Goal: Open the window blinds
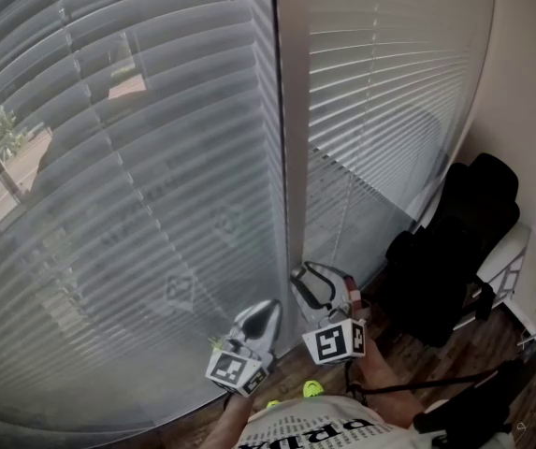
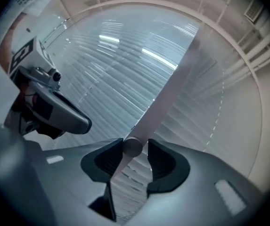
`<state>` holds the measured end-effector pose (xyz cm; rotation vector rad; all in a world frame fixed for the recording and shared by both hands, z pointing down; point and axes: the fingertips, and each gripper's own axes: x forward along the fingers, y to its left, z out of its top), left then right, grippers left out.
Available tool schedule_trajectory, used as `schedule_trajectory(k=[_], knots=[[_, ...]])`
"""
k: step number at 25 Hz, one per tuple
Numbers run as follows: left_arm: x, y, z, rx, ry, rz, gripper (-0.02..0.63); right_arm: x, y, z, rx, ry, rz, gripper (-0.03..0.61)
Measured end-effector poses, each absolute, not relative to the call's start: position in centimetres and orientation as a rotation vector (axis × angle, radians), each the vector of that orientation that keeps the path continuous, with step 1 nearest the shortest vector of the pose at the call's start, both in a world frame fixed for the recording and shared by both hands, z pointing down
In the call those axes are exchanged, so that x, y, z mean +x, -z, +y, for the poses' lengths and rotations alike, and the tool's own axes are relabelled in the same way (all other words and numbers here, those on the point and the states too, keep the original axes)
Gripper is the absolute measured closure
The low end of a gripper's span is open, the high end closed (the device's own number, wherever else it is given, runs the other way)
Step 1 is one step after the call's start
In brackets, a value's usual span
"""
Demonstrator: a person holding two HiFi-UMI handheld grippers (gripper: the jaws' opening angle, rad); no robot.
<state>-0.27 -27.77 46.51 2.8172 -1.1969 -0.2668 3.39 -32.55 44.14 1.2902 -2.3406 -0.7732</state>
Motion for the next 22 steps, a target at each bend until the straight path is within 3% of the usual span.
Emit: schedule_trajectory(k=[7, 22], knots=[[0.11, -46.52, -27.72, 2.821, 0.268, -1.186, 0.621, 2.98, -44.52, -32.49, 1.242, 0.848, -2.292, 0.439], [0.07, -46.55, -27.85, 2.818, 0.265, -1.188, 0.62, 3.45, -44.05, -32.53, 1.359, 0.579, -2.502, 0.445]])
